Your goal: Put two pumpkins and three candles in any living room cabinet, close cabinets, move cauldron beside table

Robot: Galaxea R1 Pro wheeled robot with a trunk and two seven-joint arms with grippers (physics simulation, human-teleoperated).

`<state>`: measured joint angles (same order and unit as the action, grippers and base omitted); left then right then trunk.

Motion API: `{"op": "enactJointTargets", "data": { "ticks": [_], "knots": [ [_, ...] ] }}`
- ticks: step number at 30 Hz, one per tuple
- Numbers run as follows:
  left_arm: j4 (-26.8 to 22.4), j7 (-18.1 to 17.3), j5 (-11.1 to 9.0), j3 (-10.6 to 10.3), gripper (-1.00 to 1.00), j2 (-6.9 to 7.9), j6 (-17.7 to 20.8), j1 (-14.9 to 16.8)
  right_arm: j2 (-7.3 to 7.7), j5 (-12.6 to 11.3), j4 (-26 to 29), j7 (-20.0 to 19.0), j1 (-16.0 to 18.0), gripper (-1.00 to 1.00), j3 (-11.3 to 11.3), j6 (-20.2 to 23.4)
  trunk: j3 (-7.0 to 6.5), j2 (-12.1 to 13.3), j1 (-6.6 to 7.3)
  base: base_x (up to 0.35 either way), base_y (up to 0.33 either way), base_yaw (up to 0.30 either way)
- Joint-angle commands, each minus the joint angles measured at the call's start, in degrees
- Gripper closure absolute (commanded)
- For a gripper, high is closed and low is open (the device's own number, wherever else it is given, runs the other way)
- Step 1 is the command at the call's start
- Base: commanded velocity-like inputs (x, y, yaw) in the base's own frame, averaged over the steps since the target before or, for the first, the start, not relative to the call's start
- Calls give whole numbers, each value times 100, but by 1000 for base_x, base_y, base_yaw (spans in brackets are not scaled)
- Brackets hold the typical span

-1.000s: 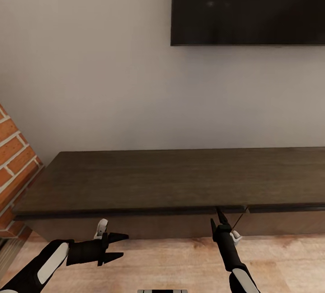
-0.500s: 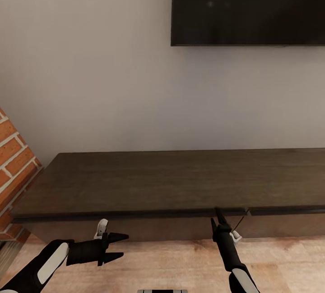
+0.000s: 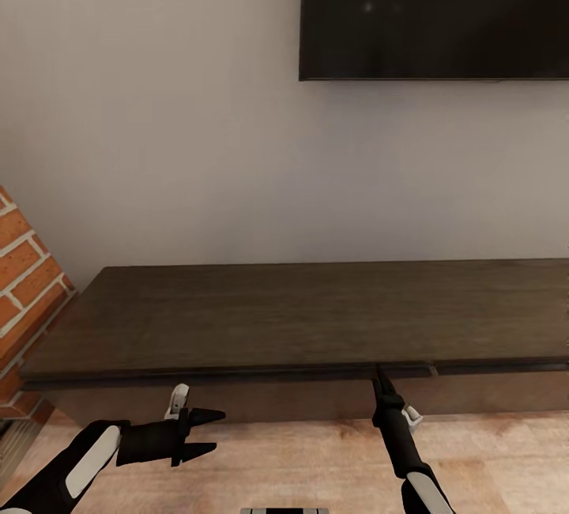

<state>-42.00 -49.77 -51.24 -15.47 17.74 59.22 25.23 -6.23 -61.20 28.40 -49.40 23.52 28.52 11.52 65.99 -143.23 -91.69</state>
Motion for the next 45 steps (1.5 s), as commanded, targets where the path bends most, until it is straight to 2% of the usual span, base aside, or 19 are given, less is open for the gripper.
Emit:
{"op": "enactJointTargets", "data": {
  "ticks": [1,34,45],
  "knots": [
    [0,1,0,0,-100,-3,-1,0,-1,-42,17,-168,4,100,-5,34,-1,-1,1,-14,0,0],
    [0,3,-8,0,-100,-7,-15,0,-1,-42,17,-173,4,100,-5,34,-1,-1,1,-1,0,0],
    [1,3,-12,0,-100,-7,-16,0,-1,-42,17,-175,4,100,-5,34,-1,-1,1,-84,0,0]
  ]
}}
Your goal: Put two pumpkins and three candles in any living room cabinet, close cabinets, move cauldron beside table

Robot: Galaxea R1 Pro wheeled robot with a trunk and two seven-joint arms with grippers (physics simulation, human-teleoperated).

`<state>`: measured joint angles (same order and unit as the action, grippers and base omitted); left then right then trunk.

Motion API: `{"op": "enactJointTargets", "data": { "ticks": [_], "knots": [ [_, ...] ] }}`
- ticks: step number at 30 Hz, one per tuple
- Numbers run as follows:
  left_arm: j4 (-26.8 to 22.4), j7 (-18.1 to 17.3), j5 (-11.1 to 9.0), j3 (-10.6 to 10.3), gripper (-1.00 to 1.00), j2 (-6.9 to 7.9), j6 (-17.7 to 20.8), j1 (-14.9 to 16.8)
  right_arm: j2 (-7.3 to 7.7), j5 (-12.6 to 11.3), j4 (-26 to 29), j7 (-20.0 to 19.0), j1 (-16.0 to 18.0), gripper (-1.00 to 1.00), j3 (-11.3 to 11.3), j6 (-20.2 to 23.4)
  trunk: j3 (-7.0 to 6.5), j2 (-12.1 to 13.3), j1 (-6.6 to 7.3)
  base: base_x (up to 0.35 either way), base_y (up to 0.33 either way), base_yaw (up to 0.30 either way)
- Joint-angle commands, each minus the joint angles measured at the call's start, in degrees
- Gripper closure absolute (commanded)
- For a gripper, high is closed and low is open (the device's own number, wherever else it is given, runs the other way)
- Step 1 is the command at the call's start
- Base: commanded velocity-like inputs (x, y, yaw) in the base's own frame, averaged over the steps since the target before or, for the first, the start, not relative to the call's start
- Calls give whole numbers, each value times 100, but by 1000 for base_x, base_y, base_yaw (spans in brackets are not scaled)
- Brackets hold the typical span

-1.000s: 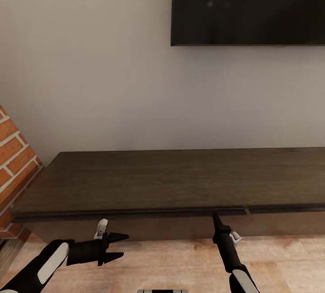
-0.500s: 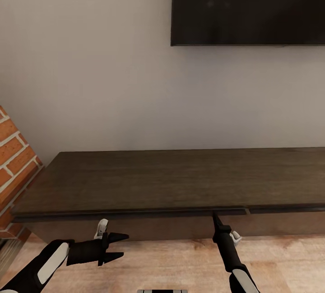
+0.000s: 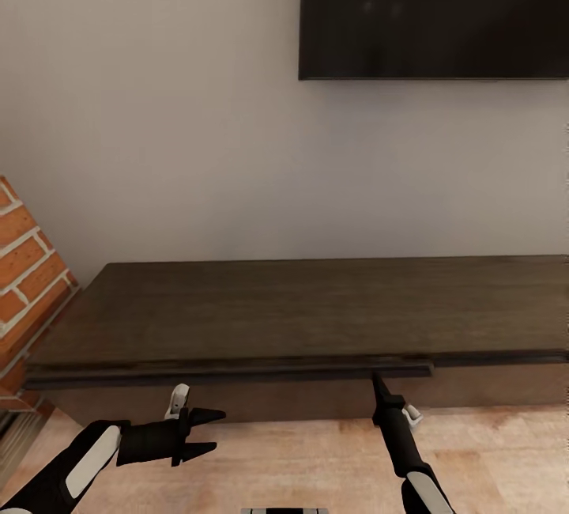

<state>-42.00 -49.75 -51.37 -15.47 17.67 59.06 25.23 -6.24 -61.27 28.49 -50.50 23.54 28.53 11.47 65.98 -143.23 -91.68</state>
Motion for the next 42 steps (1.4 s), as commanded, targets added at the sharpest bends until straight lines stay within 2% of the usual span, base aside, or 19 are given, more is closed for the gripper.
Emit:
{"op": "enactJointTargets", "data": {
  "ticks": [1,26,42],
  "knots": [
    [0,0,0,0,-100,0,-2,0,-1,-34,7,-65,1,100,-6,39,0,-1,1,-232,0,0],
    [-1,0,-5,0,-100,0,0,0,-1,-34,7,-65,1,100,-6,39,0,-1,1,-189,0,0],
    [-1,-9,-5,0,-100,0,0,0,-2,-34,7,-65,1,100,-6,39,0,-1,1,-124,0,0]
  ]
}}
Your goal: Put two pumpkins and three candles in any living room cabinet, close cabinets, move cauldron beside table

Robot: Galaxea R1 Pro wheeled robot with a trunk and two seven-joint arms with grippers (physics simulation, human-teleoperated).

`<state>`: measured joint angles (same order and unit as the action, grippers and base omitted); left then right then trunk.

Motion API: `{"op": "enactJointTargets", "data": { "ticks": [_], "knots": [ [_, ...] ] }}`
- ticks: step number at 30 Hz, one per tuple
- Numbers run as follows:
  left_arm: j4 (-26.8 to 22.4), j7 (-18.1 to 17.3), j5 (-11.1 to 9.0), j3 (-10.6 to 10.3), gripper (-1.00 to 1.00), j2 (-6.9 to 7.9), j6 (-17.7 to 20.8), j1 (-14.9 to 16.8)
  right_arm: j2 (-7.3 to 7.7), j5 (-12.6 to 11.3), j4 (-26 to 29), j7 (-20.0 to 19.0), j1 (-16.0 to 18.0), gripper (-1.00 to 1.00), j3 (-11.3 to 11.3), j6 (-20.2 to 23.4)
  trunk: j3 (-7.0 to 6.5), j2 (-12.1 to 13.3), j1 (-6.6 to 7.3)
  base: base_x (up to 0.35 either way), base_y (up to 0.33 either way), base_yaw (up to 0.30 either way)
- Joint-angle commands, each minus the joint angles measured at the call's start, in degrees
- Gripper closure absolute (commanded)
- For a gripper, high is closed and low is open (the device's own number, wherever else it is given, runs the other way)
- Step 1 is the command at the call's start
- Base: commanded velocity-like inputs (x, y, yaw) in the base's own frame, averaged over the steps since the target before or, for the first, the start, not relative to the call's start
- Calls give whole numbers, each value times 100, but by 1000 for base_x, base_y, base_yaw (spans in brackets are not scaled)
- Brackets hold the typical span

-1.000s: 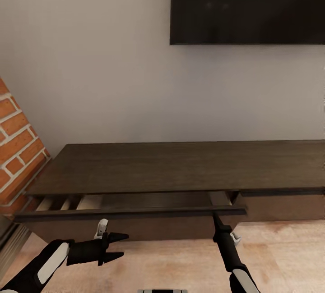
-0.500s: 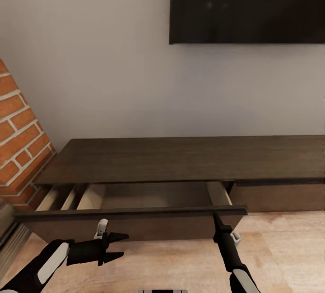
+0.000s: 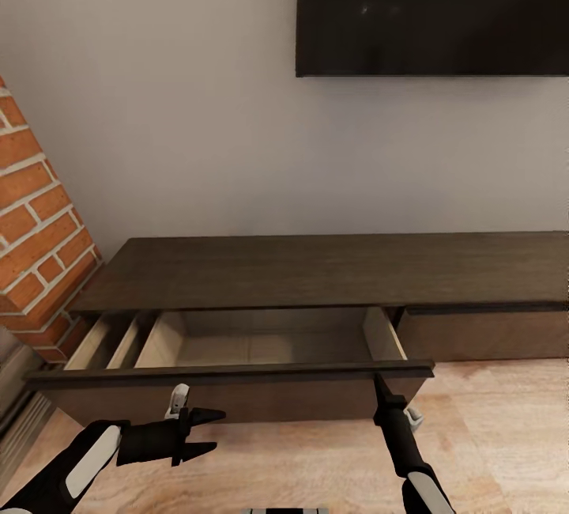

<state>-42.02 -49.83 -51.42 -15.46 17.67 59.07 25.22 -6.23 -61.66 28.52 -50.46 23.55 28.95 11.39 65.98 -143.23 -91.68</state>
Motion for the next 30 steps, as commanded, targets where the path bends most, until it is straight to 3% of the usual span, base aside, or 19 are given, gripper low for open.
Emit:
{"op": "enactJointTargets", "data": {
  "ticks": [1,30],
  "knots": [
    [3,-1,0,-1,-100,0,0,1,-2,4,5,-69,1,100,-47,47,0,-1,1,-172,0,0],
    [3,-1,0,-1,-100,4,0,1,-1,4,5,-69,1,100,-47,63,0,-1,1,-110,0,0]
  ]
}}
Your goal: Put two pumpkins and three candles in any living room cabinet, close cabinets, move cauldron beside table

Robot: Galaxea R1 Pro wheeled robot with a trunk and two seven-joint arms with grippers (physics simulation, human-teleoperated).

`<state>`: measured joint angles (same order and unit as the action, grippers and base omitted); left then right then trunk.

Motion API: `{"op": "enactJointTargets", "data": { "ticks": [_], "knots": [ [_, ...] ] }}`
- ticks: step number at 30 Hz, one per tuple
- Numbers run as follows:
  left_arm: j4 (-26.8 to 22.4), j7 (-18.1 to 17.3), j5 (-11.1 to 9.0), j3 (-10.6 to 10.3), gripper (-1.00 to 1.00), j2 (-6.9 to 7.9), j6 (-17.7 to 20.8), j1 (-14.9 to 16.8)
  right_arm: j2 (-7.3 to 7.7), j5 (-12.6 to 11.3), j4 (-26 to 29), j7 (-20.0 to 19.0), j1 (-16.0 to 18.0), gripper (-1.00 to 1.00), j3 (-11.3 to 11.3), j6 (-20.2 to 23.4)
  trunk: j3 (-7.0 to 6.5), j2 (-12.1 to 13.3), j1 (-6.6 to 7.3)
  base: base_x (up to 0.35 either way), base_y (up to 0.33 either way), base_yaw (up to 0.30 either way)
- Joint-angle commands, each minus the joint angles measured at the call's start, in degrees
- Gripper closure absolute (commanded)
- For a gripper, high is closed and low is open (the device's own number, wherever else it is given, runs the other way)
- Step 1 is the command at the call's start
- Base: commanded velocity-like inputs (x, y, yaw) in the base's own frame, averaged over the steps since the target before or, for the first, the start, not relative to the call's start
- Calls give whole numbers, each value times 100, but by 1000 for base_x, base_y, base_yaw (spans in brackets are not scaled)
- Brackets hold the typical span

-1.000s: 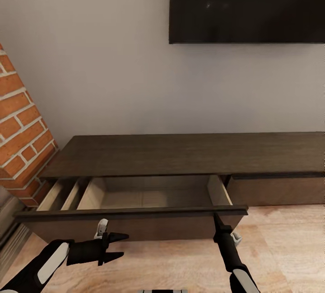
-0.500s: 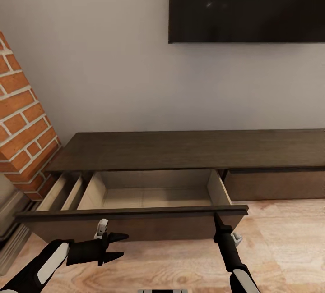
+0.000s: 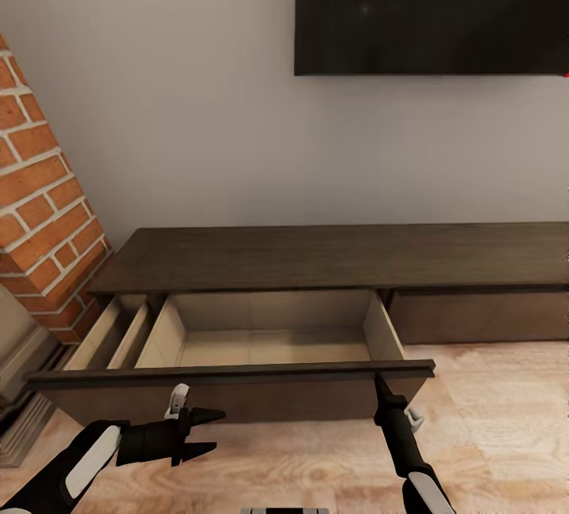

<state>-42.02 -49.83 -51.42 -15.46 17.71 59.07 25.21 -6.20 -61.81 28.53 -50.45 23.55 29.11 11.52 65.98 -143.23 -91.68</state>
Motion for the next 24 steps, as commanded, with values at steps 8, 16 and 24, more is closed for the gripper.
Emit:
{"op": "enactJointTargets", "data": {
  "ticks": [8,16,24],
  "knots": [
    [5,-1,1,-1,-100,2,-1,1,-4,20,4,-70,0,100,-63,51,0,-1,1,-80,0,0],
    [5,-1,0,0,-100,4,-1,1,-4,20,4,-70,0,100,-63,50,0,-1,1,-35,0,0],
    [5,-1,1,-1,-100,4,-1,1,-4,20,4,-70,0,100,-63,48,0,-1,1,-10,0,0]
  ]
}}
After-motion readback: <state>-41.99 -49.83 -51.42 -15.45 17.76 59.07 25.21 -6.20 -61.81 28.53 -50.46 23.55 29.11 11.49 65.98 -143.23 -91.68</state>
